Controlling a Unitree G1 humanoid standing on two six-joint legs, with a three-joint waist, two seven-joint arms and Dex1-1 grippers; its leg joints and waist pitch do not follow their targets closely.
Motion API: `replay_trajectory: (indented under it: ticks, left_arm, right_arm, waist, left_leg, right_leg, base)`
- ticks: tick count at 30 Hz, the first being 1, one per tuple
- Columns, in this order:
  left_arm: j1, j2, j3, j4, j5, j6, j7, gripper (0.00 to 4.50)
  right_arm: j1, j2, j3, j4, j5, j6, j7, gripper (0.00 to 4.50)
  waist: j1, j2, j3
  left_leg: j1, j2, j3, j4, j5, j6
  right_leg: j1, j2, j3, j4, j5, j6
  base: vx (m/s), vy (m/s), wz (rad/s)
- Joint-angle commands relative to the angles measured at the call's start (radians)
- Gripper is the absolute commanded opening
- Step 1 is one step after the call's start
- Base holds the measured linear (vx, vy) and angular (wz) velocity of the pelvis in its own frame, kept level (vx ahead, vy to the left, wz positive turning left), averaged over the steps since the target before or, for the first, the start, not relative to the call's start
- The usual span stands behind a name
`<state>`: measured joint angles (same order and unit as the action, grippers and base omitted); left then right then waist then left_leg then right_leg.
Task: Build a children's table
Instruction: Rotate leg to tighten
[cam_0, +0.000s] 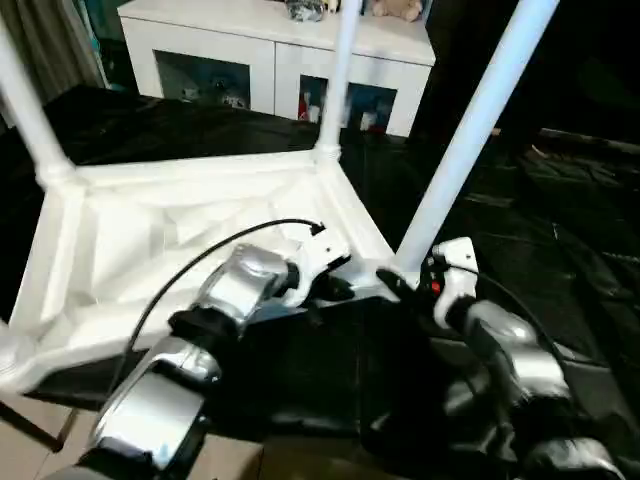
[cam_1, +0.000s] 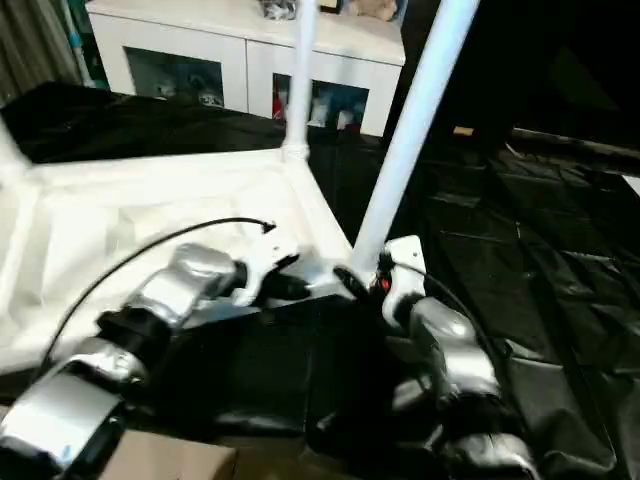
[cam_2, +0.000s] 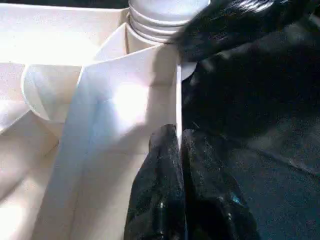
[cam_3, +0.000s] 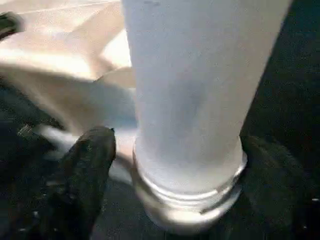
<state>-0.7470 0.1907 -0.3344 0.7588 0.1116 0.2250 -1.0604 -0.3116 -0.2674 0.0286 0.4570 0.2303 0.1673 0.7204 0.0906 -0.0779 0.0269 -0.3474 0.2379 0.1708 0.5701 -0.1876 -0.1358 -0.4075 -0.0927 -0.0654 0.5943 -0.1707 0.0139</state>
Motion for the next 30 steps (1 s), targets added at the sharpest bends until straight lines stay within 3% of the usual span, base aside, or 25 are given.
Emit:
replay_trajectory:
  ticks: [1, 4, 5, 8, 11, 15, 26, 30]
  left_arm:
    - [0.045, -0.006, -0.048, -0.026, -0.024, -0.027, -0.072, 0.00]
    - [0.074, 0.031, -0.060, -0.075, -0.039, -0.062, -0.149, 0.00]
    - [0.105, 0.076, -0.069, -0.133, -0.064, -0.088, -0.236, 0.00]
    - [0.131, 0.124, -0.074, -0.185, -0.071, -0.087, -0.301, 0.00]
    - [0.143, 0.144, -0.063, -0.214, -0.078, -0.074, -0.319, 0.00]
    - [0.152, 0.151, -0.063, -0.229, -0.078, -0.072, -0.328, 0.00]
    - [0.175, 0.163, -0.065, -0.262, -0.069, -0.052, -0.323, 0.00]
    - [0.181, 0.161, -0.064, -0.265, -0.065, -0.043, -0.312, 0.00]
  right_arm:
    - [0.023, -0.009, 0.113, -0.091, 0.030, 0.020, 0.155, 3.84]
    - [0.051, -0.055, 0.119, -0.132, 0.023, 0.020, 0.207, 3.84]
    - [0.071, -0.090, 0.117, -0.166, 0.027, 0.035, 0.250, 3.84]
    - [0.090, -0.121, 0.116, -0.201, 0.037, 0.055, 0.287, 3.84]
    - [0.090, -0.118, 0.115, -0.199, 0.047, 0.058, 0.294, 3.84]
    - [0.093, -0.115, 0.120, -0.206, 0.049, 0.065, 0.299, 3.84]
    - [0.108, -0.130, 0.158, -0.202, 0.013, 0.064, 0.322, 3.03]
    - [0.108, -0.113, 0.147, -0.179, 0.007, 0.053, 0.288, 2.81]
  waist:
    - [0.004, -0.002, -0.040]
    - [0.001, -0.002, -0.038]
    - [0.001, -0.002, -0.038]
    - [-0.001, -0.001, -0.038]
    - [0.002, 0.001, -0.037]
    - [0.000, -0.001, -0.038]
    - [0.000, -0.003, -0.042]
    - [-0.001, -0.002, -0.042]
  left_leg:
    - [-0.007, -0.006, 0.012, -0.074, -0.258, 0.061]
    - [-0.009, -0.006, 0.012, -0.076, -0.275, 0.059]
    - [-0.007, -0.005, 0.011, -0.075, -0.279, 0.055]
    - [-0.009, -0.004, 0.013, -0.076, -0.262, 0.057]
    - [-0.004, -0.001, 0.014, -0.077, -0.266, 0.049]
    - [-0.007, -0.004, 0.015, -0.076, -0.249, 0.043]
    - [-0.006, -0.006, 0.018, -0.068, -0.183, 0.053]
    - [-0.006, -0.006, 0.018, -0.068, -0.183, 0.055]
  right_leg:
    - [0.048, -0.037, 0.029, -0.078, -0.325, -0.155]
    - [0.045, -0.037, 0.029, -0.080, -0.352, -0.153]
    - [0.043, -0.038, 0.030, -0.080, -0.360, -0.151]
    - [0.043, -0.035, 0.031, -0.074, -0.319, -0.160]
    - [0.039, -0.037, 0.032, -0.072, -0.312, -0.172]
    - [0.043, -0.036, 0.032, -0.068, -0.288, -0.172]
    - [0.048, -0.034, 0.033, -0.057, -0.199, -0.191]
    - [0.049, -0.034, 0.033, -0.057, -0.202, -0.192]
  base:
    - [0.000, 0.000, 0.00]
    - [0.000, 0.000, 0.00]
    - [0.000, 0.000, 0.00]
    - [0.000, 0.000, 0.00]
    - [0.000, 0.000, 0.00]
    - [0.000, 0.000, 0.00]
    - [0.000, 0.000, 0.00]
    - [0.000, 0.000, 0.00]
